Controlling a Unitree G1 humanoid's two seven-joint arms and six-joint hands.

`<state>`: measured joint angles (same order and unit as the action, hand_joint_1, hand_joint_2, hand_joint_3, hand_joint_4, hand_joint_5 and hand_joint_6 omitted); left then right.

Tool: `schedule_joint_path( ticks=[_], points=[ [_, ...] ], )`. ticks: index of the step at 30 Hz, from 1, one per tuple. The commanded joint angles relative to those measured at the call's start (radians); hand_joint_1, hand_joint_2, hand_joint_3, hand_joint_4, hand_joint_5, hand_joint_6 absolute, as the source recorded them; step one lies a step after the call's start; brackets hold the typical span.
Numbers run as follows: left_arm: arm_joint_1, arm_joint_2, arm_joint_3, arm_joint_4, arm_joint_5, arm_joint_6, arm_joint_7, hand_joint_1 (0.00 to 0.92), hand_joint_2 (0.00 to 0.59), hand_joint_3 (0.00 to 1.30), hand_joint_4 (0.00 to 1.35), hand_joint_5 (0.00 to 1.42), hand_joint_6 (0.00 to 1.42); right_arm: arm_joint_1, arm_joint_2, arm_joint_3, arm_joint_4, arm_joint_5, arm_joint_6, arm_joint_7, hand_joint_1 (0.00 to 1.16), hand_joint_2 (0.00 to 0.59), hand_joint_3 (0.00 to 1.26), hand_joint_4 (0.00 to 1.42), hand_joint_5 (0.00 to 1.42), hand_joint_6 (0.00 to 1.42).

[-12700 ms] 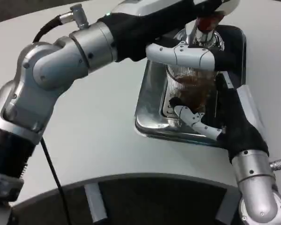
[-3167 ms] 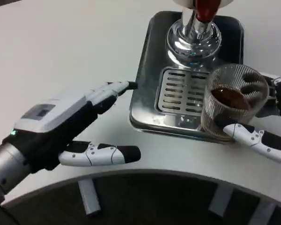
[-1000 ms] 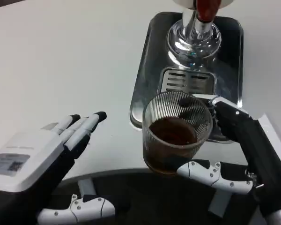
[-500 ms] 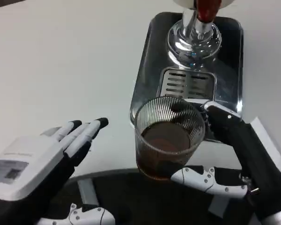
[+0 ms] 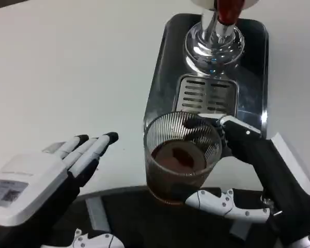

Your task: Grasp the cup under the faucet to collect the drink, then remove the cup.

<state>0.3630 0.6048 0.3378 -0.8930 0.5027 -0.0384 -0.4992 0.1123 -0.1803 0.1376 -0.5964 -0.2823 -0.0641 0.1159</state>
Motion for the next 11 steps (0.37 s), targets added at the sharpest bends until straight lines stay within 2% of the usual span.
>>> schedule_joint_path(
  ticks=[1, 11],
  points=[
    [0.019, -0.007, 0.0, -0.017, -0.007, -0.011, -0.016, 0.0, 0.085, 0.0, 0.0, 0.0, 0.04, 0.01, 0.002, 0.003, -0.042, 0.03, -0.057, 0.002, 0.8, 0.25, 0.73, 0.71, 0.74, 0.62],
    [0.026, -0.018, 0.007, -0.023, -0.006, -0.011, -0.024, 0.0, 0.085, 0.0, 0.0, 0.0, 0.04, 0.006, 0.001, 0.008, -0.041, 0.034, -0.059, 0.006, 0.8, 0.25, 0.74, 0.72, 0.76, 0.63]
  ],
)
